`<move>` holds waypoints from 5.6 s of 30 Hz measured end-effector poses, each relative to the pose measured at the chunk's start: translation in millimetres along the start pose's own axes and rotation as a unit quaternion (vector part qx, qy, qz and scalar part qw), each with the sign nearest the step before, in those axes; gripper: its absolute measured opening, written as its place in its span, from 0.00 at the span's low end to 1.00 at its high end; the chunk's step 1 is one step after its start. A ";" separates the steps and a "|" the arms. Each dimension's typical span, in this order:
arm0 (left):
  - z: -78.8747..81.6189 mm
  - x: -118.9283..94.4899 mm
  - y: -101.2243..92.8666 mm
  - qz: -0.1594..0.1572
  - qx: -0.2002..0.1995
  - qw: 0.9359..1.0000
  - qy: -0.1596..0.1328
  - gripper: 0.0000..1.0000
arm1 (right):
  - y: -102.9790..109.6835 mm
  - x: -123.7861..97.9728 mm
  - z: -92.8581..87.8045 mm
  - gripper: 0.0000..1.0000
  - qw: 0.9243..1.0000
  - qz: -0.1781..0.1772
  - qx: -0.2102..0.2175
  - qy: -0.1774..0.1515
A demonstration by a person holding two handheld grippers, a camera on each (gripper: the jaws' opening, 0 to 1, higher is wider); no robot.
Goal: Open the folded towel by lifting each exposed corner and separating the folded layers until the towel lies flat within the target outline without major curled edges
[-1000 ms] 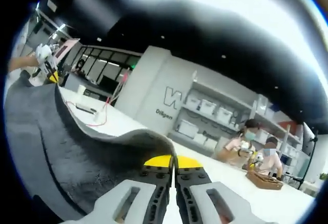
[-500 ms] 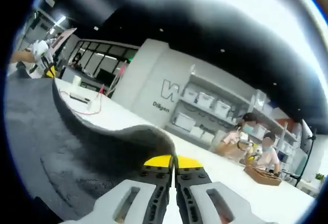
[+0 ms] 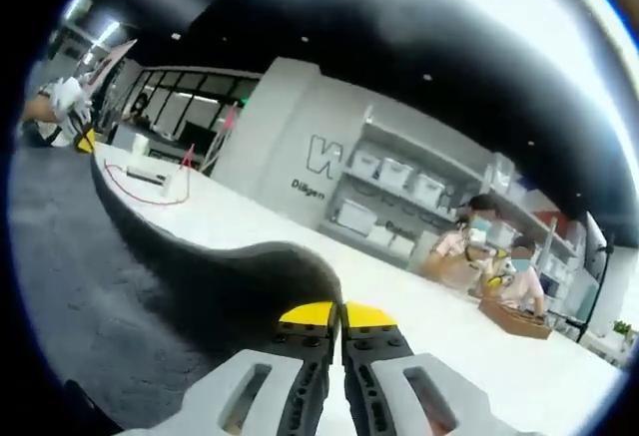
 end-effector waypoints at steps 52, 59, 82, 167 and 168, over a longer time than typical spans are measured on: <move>-63.5 -12.2 35.8 0.050 -0.112 0.989 0.087 0.20 | 29.2 86.7 -55.4 0.56 0.997 0.048 -0.017 0.057; -76.1 -35.6 49.5 0.089 -0.159 0.980 0.084 0.13 | 20.2 75.5 -63.9 0.56 0.997 0.032 -0.001 0.064; -27.5 -110.7 37.0 0.112 -0.264 0.957 -0.035 0.24 | 16.1 2.0 20.5 0.67 0.996 0.009 0.084 -0.017; 64.3 -203.2 -193.4 -0.355 -0.002 0.935 0.004 0.10 | 334.4 -162.6 181.3 0.27 0.887 0.446 0.083 -0.090; 65.1 -201.5 -193.5 -0.354 0.001 0.935 0.001 0.11 | 341.8 -165.5 183.8 0.27 0.887 0.450 0.059 -0.085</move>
Point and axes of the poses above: the point that each gripper's makers call its tool centre point, and the gripper's own axes: x roughly forward along the fingers, y roughly to its left, z roughly out of its top, the point moved 8 cm from there along -x, roughly backward along the fingers, and after that the axes turned 12 degrees about -x, right-handed, at the moved point
